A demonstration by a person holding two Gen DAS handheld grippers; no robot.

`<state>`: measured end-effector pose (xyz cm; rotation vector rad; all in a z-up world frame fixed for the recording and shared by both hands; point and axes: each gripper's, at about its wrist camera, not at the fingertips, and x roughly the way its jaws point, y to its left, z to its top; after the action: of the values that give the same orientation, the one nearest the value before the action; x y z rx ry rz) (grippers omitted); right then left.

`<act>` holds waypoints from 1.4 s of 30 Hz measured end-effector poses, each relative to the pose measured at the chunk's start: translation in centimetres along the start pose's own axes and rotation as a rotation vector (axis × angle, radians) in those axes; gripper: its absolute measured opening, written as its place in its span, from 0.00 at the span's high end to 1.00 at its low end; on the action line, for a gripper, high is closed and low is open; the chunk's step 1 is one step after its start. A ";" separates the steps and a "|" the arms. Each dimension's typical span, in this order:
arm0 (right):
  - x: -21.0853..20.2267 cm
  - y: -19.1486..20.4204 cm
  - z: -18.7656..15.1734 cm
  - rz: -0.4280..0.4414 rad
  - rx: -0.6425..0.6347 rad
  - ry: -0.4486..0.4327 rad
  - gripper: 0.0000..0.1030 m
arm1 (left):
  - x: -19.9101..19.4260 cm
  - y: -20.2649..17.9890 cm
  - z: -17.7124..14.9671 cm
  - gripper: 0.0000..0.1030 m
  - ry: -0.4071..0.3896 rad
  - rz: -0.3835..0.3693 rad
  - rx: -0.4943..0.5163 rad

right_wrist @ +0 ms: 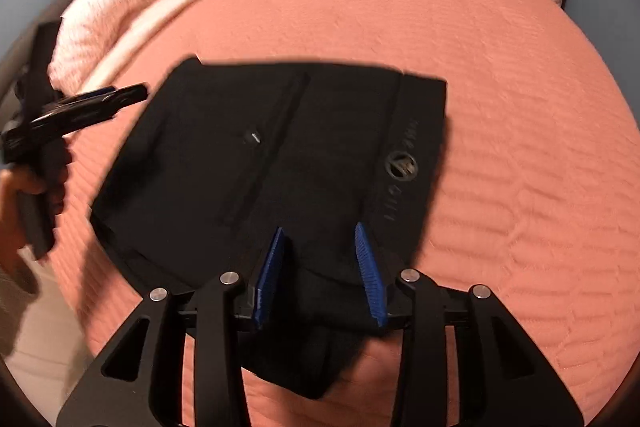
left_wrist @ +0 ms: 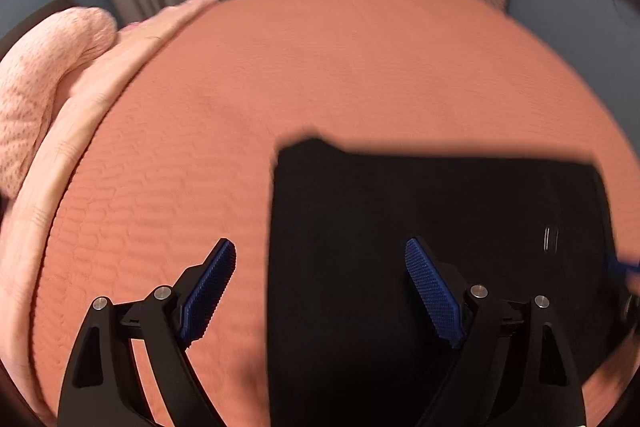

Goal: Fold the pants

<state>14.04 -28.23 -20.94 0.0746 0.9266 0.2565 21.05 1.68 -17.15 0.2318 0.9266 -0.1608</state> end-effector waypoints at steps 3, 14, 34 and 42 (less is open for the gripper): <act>-2.7 -0.7 -0.7 -0.024 0.119 -0.022 0.62 | 0.8 -0.3 -4.0 0.14 -0.003 0.020 0.007; -3.4 2.6 -5.5 -0.055 -0.029 0.048 0.47 | -3.4 -1.3 -8.9 0.14 -0.007 0.122 0.023; -5.8 -1.5 -5.6 0.083 0.322 0.021 0.35 | -6.4 5.5 -13.5 0.16 0.133 0.016 -0.262; -5.2 -3.2 -4.5 0.130 0.429 -0.011 0.21 | -3.7 5.8 -10.3 0.16 0.162 -0.266 -0.344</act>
<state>8.08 -32.85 -20.15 0.5318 0.9549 0.1733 12.30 10.15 -19.33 -0.2011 1.1276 -0.2269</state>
